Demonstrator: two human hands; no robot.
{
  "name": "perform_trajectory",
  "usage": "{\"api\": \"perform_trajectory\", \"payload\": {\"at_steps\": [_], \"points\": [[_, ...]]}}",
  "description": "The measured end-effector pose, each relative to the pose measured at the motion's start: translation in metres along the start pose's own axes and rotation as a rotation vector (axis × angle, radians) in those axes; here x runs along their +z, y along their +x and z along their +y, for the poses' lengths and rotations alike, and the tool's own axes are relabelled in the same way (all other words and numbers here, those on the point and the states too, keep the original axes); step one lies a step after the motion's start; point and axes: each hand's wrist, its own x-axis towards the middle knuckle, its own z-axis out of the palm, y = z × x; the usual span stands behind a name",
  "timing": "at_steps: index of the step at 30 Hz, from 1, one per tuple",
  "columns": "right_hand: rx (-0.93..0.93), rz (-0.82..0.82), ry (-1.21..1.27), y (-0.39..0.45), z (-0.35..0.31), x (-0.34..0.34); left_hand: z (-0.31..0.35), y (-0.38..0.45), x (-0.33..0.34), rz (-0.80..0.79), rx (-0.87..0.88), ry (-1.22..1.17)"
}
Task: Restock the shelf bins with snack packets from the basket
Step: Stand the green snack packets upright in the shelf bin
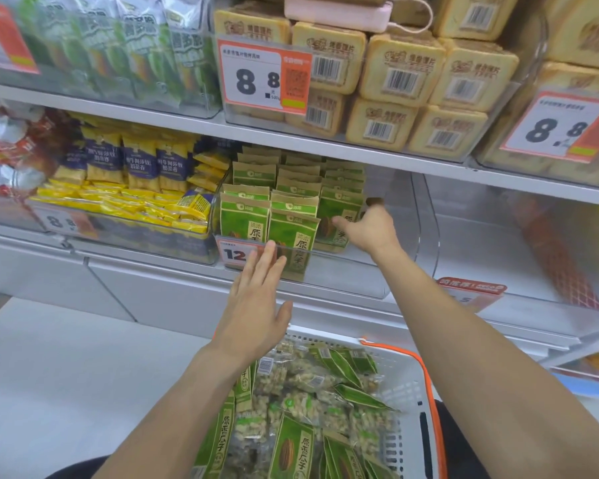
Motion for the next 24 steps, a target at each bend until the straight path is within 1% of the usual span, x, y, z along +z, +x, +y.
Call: {"api": "perform_trajectory", "payload": {"at_steps": [2, 4, 6, 7, 8, 10, 12, 15, 17, 19, 22, 24], "points": [[-0.008, 0.033, -0.044, -0.014, -0.001, -0.01, 0.0, -0.001, 0.0, 0.013, 0.004, -0.037], [-0.112, 0.16, -0.011, -0.034, 0.001, -0.022, 0.003, -0.002, -0.001, 0.061, -0.014, -0.129], [-0.272, 0.301, 0.107, -0.066, 0.004, -0.031, 0.007, -0.004, 0.0, 0.136, -0.044, -0.214], [-0.335, 0.34, 0.183, -0.083, 0.007, -0.033, 0.009, -0.005, 0.003, 0.164, -0.05, -0.238], [-0.378, 0.366, 0.25, -0.099, 0.012, -0.033, 0.012, -0.007, 0.006, 0.178, -0.048, -0.255], [-0.406, 0.383, 0.319, -0.122, 0.03, -0.022, 0.016, -0.011, 0.017, 0.14, -0.052, -0.272], [-0.337, 0.302, 0.29, -0.133, 0.064, 0.002, 0.014, -0.018, 0.033, 0.02, -0.097, -0.257], [-0.107, 0.01, 0.068, -0.134, 0.138, 0.05, 0.002, -0.035, 0.064, -0.161, -0.166, -0.174], [0.044, -0.179, -0.09, -0.138, 0.188, 0.072, -0.007, -0.051, 0.084, -0.246, -0.255, -0.165], [0.165, -0.308, -0.224, -0.15, 0.232, 0.084, -0.018, -0.071, 0.104, -0.335, -0.36, -0.135], [0.256, -0.375, -0.294, -0.165, 0.28, 0.093, -0.032, -0.096, 0.128, -0.463, -0.5, -0.15], [0.276, -0.376, -0.322, -0.167, 0.296, 0.096, -0.036, -0.104, 0.137, -0.515, -0.531, -0.153]]}}
